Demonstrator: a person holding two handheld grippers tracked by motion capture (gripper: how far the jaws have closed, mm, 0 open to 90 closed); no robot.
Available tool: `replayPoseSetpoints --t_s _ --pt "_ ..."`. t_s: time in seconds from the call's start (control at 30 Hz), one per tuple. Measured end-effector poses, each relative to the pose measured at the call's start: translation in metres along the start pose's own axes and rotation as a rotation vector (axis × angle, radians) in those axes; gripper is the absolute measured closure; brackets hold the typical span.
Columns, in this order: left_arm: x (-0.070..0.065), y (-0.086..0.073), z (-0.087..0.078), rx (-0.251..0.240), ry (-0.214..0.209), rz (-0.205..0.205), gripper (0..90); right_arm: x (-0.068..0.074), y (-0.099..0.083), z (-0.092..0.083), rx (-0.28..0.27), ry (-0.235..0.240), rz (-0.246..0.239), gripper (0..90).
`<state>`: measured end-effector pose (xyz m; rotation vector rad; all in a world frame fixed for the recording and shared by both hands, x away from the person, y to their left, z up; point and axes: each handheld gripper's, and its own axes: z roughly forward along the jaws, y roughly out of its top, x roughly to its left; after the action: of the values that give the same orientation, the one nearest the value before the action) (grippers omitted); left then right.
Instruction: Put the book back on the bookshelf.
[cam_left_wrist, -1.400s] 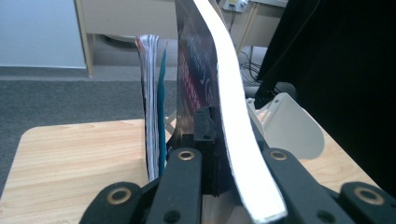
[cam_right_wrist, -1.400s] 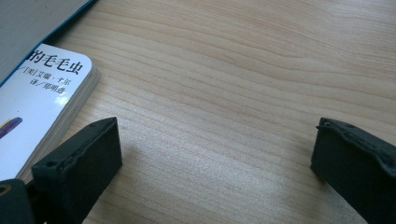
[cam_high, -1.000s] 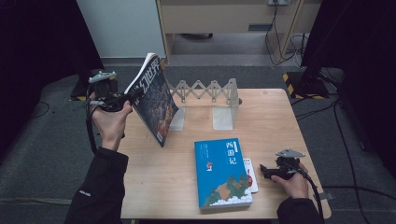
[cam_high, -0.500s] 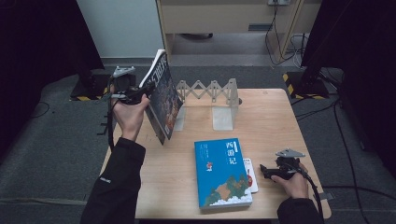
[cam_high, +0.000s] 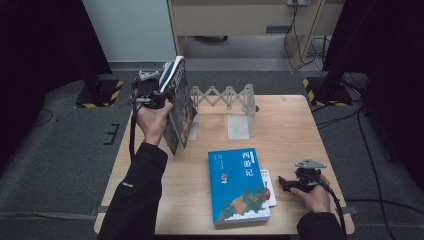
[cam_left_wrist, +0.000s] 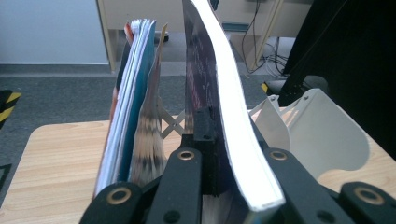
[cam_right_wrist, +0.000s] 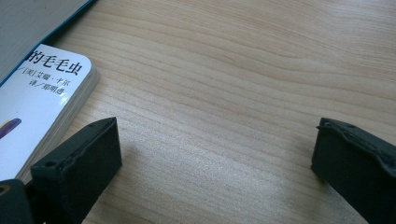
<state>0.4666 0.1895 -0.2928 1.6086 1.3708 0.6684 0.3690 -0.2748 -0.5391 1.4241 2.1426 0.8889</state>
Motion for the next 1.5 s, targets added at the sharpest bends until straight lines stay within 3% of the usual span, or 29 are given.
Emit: replayPoseSetpoints --t_s 0.53,0.77,0.97,1.2,1.5 --pt "-0.01 -0.01 0.027 -0.01 0.093 0.069 82.1 0.0 0.0 0.0 -0.003 -0.002 0.0 1.5" --pt "-0.011 -0.015 0.037 -0.008 0.124 0.074 82.1 0.0 0.0 0.0 -0.003 -0.002 0.0 1.5" --pt "-0.008 -0.018 0.041 -0.002 0.143 0.077 82.0 0.0 0.0 0.0 -0.002 -0.002 0.001 1.5" --pt "-0.008 -0.024 0.044 -0.003 0.19 0.113 82.0 0.0 0.0 0.001 -0.002 -0.003 0.005 1.4" --pt "-0.009 -0.032 0.047 -0.043 0.19 0.115 82.0 0.0 0.0 0.001 -0.001 -0.002 0.003 1.4"
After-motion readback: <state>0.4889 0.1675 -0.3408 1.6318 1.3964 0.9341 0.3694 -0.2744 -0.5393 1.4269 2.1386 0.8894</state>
